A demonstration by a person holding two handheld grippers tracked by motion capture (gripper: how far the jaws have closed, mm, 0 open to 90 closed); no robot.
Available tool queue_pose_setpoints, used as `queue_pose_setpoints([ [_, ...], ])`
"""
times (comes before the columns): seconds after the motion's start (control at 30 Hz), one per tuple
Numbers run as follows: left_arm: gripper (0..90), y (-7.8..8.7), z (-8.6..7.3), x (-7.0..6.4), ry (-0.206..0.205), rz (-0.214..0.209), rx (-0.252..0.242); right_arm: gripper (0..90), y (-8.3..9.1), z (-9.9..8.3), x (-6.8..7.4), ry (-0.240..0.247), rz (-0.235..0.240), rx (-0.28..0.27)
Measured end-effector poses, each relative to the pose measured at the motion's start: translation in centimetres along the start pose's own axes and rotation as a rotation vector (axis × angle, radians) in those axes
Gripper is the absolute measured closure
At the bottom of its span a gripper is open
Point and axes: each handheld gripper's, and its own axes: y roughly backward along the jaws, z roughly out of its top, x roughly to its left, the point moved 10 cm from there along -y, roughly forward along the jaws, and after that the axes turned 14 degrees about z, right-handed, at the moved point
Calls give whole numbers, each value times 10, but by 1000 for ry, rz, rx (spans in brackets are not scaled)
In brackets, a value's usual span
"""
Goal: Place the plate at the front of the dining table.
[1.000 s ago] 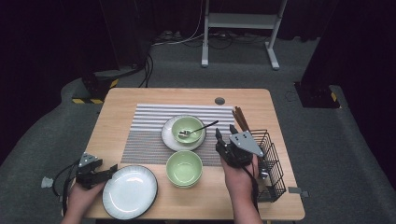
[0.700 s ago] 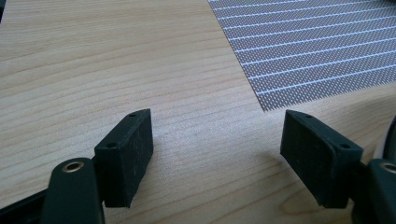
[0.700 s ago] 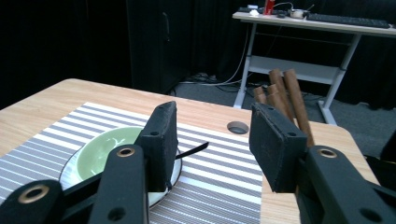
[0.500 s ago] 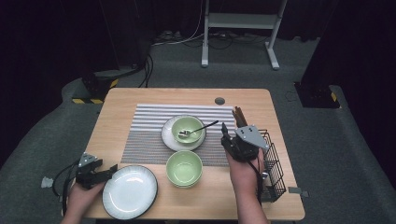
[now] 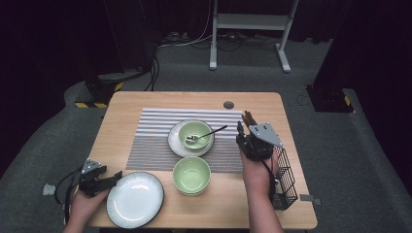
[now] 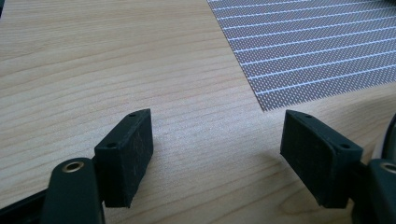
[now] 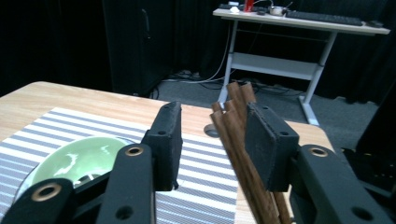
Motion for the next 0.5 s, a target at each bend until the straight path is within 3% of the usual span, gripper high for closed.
queue_pose_setpoints([
  [0.2, 256, 0, 0, 0, 1, -1, 0, 684, -4, 3, -4, 15, -25, 1],
  [0.5, 257, 0, 0, 0, 3, -1, -1, 686, -7, -2, -12, 1, -55, 23],
])
